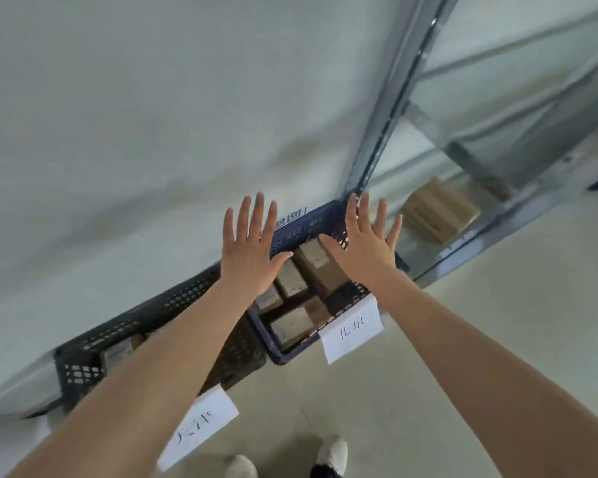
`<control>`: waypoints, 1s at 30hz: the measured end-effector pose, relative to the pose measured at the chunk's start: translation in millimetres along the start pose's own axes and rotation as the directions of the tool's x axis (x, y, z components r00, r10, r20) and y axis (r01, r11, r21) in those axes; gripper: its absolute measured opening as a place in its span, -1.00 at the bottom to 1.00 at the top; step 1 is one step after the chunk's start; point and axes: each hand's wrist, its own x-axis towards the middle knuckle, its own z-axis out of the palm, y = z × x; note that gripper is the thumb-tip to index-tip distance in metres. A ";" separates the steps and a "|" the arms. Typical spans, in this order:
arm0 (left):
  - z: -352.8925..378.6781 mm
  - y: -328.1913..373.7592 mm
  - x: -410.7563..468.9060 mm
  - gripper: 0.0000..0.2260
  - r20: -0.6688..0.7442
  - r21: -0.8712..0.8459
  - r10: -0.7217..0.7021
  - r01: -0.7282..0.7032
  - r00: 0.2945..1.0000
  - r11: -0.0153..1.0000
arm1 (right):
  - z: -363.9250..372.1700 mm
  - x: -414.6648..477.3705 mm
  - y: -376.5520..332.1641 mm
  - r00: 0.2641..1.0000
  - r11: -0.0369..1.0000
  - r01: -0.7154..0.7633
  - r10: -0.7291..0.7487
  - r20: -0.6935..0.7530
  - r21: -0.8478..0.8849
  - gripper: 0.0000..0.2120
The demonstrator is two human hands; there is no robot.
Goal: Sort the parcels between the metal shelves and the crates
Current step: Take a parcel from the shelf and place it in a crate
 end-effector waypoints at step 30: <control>-366.6 428.6 64.6 -0.27 -0.459 0.102 0.527 -0.547 0.715 0.831 | -273.3 -197.4 425.1 0.710 0.844 -0.426 0.535 -0.457 0.327 -0.15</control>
